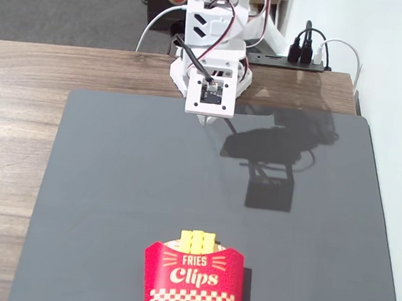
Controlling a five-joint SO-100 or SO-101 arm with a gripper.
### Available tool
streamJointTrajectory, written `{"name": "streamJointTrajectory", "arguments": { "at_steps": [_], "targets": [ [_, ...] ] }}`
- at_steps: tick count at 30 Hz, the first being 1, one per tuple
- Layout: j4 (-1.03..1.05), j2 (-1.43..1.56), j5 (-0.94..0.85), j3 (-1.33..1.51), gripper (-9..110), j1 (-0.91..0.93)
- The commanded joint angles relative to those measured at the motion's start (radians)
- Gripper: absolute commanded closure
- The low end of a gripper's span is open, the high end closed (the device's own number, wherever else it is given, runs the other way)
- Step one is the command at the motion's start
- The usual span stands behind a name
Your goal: Grab a fry
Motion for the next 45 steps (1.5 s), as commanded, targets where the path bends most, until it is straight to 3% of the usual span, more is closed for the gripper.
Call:
{"name": "streamJointTrajectory", "arguments": {
  "at_steps": [1, 13, 23, 35, 45],
  "targets": [
    [-0.009, -0.107, -0.012, -0.156, 100, 0.015],
    [-0.051, -0.554, -0.055, -0.577, 100, 0.057],
    [-0.080, -0.834, -0.089, -0.831, 69, 0.061],
    [-0.084, -1.140, -0.086, -1.091, 67, 0.026],
    [-0.127, -1.278, -0.044, -1.144, 67, -0.035]
  ]
}}
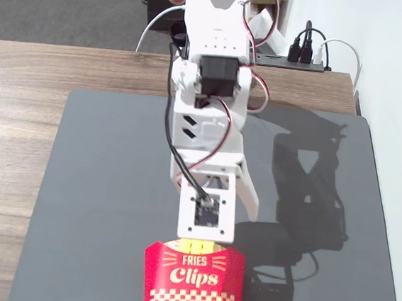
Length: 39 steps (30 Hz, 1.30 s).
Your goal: Grab a fry
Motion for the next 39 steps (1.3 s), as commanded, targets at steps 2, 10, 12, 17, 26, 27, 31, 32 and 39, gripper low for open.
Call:
{"name": "streamJointTrajectory", "arguments": {
  "at_steps": [2, 10, 12, 17, 26, 27, 31, 32, 39],
  "targets": [
    [-0.028, -0.017, 0.017, -0.049, 67, -0.021],
    [-0.066, -0.072, 0.037, -0.049, 67, -0.021],
    [-0.077, -0.084, 0.038, -0.049, 67, -0.020],
    [-0.095, -0.110, 0.043, -0.051, 67, -0.028],
    [-0.109, -0.147, 0.060, -0.066, 68, -0.046],
    [-0.114, -0.150, 0.061, -0.066, 68, -0.048],
    [-0.124, -0.164, 0.071, -0.069, 68, -0.051],
    [-0.129, -0.167, 0.072, -0.069, 68, -0.052],
    [-0.133, -0.172, 0.083, -0.072, 68, -0.055]
  ]
}}
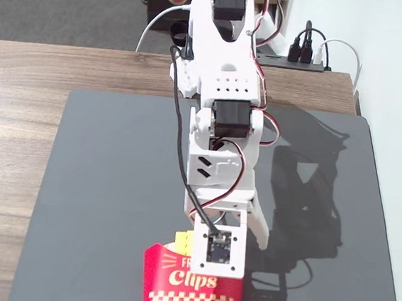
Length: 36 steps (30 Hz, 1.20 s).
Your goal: Grab a fry
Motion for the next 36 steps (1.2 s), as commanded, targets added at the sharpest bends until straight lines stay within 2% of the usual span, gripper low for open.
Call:
{"name": "streamJointTrajectory", "arguments": {
  "at_steps": [1, 3, 8, 25, 36],
  "targets": [
    [-0.011, 0.017, 0.006, -0.032, 68, -0.002],
    [-0.011, 0.020, 0.006, -0.032, 68, 0.000],
    [-0.020, 0.020, 0.015, -0.034, 79, 0.003],
    [-0.034, 0.006, 0.044, -0.049, 99, -0.002],
    [-0.002, 0.057, 0.051, -0.017, 101, -0.012]
  ]
}}
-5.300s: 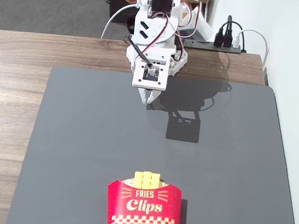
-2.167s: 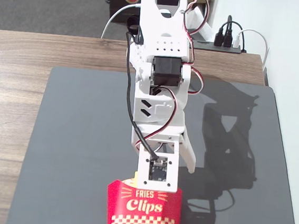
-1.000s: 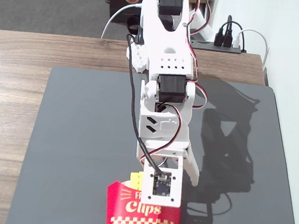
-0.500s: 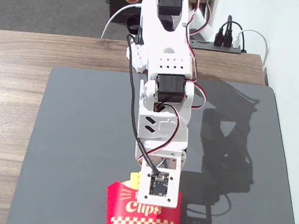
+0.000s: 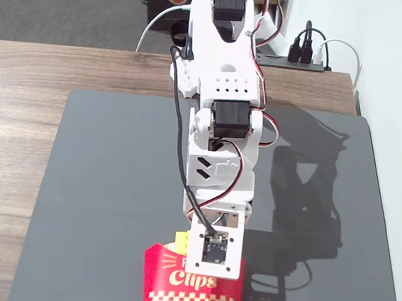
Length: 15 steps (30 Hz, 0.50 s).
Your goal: Grab a fry
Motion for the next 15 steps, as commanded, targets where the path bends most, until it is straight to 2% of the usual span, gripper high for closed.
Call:
{"name": "streamJointTrajectory", "arguments": {
  "at_steps": [1, 15],
  "targets": [
    [0.012, 0.078, 0.006, 0.009, 101, -0.014],
    [-0.075, 0.456, 0.017, 0.486, 101, -0.015]
  ]
}}
